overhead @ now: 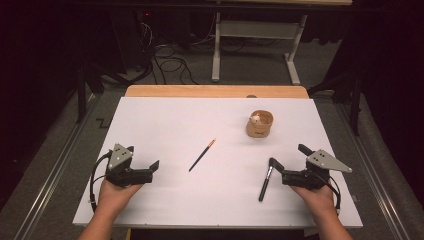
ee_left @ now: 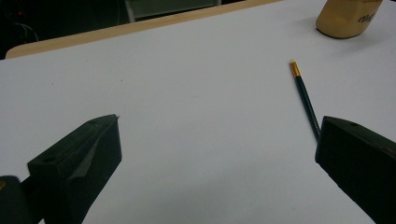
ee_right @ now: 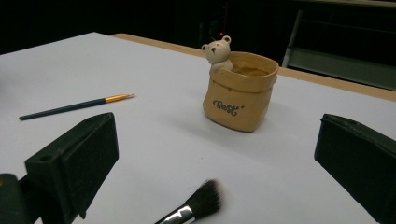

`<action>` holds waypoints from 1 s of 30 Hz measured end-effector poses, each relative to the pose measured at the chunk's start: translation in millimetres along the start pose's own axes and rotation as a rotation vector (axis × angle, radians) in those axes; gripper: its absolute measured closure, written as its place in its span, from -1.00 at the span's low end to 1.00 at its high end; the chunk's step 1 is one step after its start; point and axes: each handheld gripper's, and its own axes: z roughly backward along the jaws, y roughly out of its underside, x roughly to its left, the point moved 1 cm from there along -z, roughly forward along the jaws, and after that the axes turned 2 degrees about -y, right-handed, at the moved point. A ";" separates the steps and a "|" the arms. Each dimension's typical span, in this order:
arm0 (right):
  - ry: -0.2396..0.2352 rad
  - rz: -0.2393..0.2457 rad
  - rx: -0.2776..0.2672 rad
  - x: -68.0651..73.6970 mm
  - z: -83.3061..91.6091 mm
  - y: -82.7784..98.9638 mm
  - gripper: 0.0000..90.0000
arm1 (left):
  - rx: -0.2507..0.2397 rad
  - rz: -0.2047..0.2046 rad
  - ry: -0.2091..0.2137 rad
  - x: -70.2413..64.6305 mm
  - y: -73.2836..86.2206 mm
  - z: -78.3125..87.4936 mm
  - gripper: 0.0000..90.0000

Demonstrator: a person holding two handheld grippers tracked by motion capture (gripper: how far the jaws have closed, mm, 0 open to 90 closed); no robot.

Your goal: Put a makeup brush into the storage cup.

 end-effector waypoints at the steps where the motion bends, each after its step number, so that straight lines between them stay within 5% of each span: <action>1: 0.000 0.000 0.000 0.0 0.0 0.0 -0.99 | 0.000 0.000 0.000 0.0 0.0 0.0 -0.97; 30: 0.002 -0.012 0.018 -1.2 -2.2 3.7 -0.99 | 0.236 0.021 -0.011 5.9 1.7 -9.4 -0.91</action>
